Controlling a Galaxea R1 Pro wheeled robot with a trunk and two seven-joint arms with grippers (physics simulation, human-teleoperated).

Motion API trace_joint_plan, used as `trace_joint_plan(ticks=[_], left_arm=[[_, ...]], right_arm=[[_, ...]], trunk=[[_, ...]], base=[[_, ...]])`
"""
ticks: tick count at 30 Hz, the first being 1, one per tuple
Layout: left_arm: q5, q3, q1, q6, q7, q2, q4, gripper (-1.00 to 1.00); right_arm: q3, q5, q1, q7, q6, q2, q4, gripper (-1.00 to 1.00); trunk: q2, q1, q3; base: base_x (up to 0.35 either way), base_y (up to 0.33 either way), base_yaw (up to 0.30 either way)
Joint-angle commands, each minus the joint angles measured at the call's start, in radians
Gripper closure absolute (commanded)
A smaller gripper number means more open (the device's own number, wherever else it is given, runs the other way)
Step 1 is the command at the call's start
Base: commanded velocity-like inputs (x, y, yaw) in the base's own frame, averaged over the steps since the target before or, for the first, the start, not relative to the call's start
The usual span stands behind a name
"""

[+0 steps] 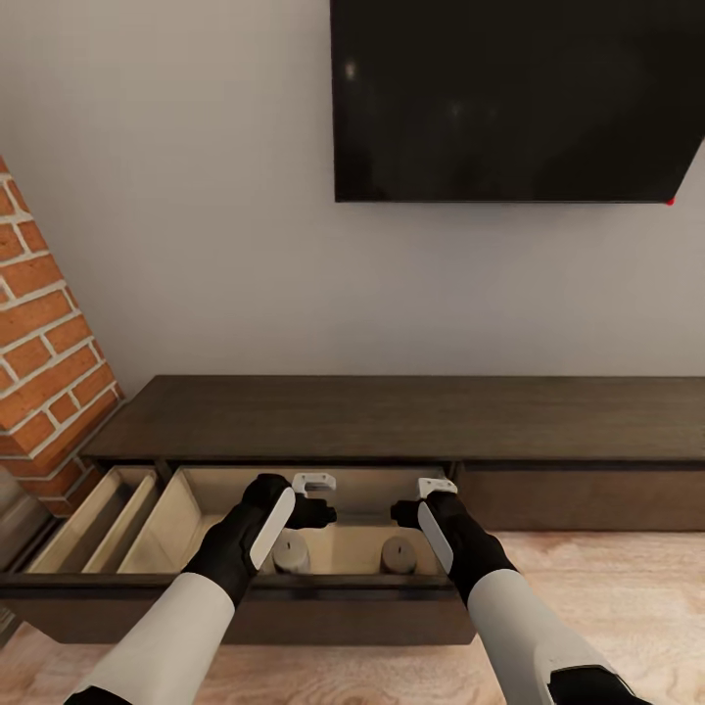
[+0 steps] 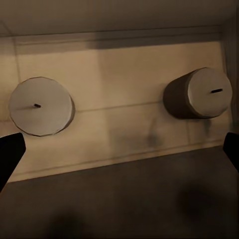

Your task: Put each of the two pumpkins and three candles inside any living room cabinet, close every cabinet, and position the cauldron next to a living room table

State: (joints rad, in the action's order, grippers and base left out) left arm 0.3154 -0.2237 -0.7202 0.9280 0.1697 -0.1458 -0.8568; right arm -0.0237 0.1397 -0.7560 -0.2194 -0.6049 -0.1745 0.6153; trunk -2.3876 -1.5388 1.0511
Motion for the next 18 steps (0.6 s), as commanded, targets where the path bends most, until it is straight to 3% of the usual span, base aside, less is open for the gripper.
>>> trace_joint_plan(ticks=[1,5,11,18], left_arm=[[0.01,-0.002,0.0,0.003,0.01,0.001,-0.003,-1.0],[0.008,-0.002,0.002,0.003,0.015,0.002,-0.018,-1.0],[0.012,0.001,0.007,0.003,0.075,0.003,-0.057,-1.0],[0.012,0.001,0.01,0.003,0.092,0.003,-0.095,-1.0]], right_arm=[[-0.002,0.011,0.0,-0.009,-0.003,0.0,0.001,-1.0],[-0.002,0.011,0.0,-0.009,-0.002,0.0,0.001,-1.0],[-0.002,0.01,0.0,-0.009,0.0,0.0,0.001,-1.0],[-0.002,0.009,0.0,-0.009,0.0,0.0,0.001,-1.0]], trunk=[[0.007,0.004,-0.002],[0.035,0.019,-0.015],[0.077,0.042,-0.034],[0.126,0.069,-0.056]], base=[[-0.008,0.0,0.0],[-0.128,0.0,0.0],[-0.109,0.0,0.0],[-0.285,0.0,0.0]])
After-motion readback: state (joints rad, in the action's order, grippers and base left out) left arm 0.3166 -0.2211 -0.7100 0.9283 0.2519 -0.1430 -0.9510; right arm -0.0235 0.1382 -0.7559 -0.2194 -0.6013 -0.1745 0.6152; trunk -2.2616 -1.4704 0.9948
